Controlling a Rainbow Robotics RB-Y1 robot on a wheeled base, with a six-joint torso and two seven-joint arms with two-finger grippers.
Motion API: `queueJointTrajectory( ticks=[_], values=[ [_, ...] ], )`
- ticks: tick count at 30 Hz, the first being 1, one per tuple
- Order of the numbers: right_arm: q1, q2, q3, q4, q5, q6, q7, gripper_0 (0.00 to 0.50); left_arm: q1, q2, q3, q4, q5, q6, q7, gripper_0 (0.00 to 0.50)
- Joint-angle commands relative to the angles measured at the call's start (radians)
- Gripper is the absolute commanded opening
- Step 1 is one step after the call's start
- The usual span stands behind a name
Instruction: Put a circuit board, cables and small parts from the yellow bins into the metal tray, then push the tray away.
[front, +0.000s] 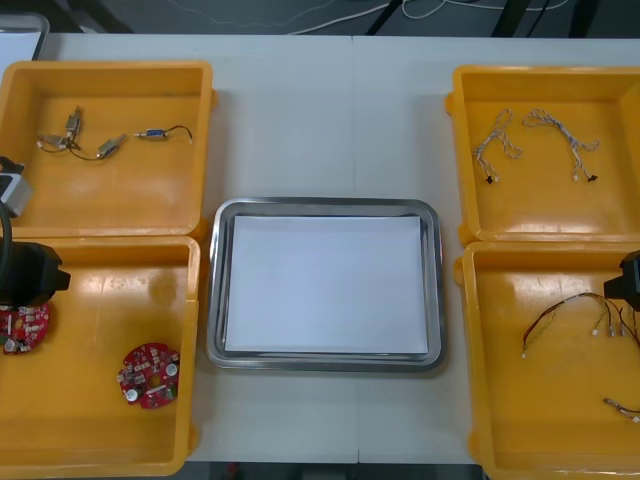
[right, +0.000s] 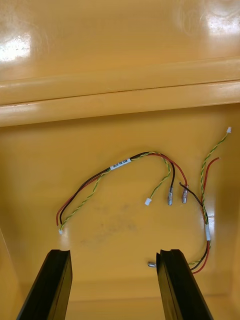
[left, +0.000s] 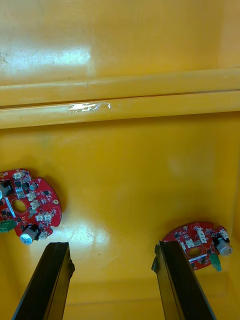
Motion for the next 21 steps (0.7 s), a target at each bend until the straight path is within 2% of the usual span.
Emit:
queueJointTrajectory(
  ticks=[1,21],
  values=[
    [-0.018,0.011,0.01,-0.01,-0.007,0.003,-0.036,0.5,-0.021,0.027,-0.008,-0.032,-0.011,0.007,0.101,0.5],
    [-0.018,0.011,0.01,-0.01,-0.007,0.003,-0.036,0.5,-0.021,0.027,-0.008,-0.032,-0.011,0.007,0.101,0.5]
  ],
)
